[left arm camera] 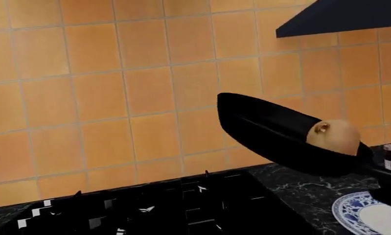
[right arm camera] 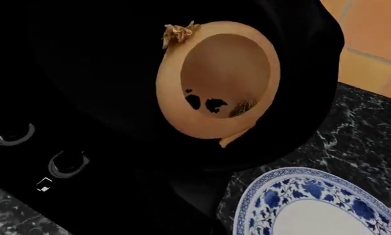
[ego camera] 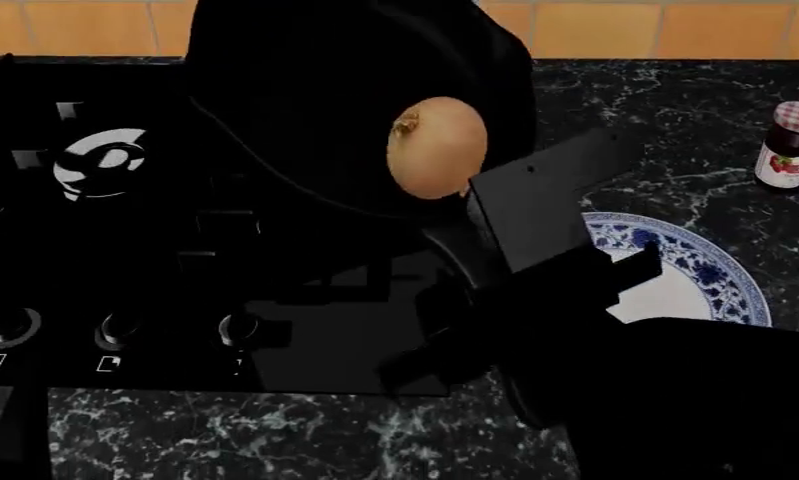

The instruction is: Pick up the pan and dump the vegetables in it onto the plate. Then return the pan to the stove.

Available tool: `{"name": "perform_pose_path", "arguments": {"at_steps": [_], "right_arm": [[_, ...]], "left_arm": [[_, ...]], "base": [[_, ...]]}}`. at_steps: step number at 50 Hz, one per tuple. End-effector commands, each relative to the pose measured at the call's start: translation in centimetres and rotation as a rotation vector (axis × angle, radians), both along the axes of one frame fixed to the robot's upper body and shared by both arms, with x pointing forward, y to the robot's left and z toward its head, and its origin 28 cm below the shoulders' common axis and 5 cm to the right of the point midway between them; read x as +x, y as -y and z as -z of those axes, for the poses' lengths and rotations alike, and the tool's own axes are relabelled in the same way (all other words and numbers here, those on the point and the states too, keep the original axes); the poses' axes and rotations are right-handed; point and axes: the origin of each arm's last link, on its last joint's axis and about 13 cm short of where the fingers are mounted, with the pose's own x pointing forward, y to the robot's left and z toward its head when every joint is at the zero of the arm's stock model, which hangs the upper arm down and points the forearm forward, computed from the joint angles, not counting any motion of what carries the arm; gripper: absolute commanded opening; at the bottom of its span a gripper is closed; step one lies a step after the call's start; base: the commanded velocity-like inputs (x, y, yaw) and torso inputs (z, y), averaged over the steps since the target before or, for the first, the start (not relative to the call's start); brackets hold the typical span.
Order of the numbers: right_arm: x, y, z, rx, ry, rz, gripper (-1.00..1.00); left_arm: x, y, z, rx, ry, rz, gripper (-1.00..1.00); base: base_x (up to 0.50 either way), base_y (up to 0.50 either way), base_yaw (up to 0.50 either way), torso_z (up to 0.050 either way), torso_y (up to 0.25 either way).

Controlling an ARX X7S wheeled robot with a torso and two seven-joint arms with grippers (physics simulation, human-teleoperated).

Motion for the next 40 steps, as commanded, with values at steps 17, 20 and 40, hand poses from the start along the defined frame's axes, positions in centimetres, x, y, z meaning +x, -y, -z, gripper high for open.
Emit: {"name": "perform_pose_path", "arguments": {"at_steps": [17,20,40], "right_arm": [[0.1,1.2,-1.0,0.199,0.062,0.042,-1.00],[-0.6,1.0,-2.1,0.234,0.120,0.027,-1.00],[1.9,1.0,4.6,0.486,-0.144,0.028,-1.00]], "left_arm": [[0.1,0.2,0.2,0.007,-0.004,0.002,1.00],[0.1,0.2,0.3,0.008,-0.007,0.006,1.00],[-1.9,1.1,-1.3,0.038,0.074,0.051,1.00]], "base": [[0.00,0.00,0.00,0.001,0.002],[0.00,0.00,0.00,0.003,0.003],[0.00,0.00,0.00,0.000,0.002]]}}
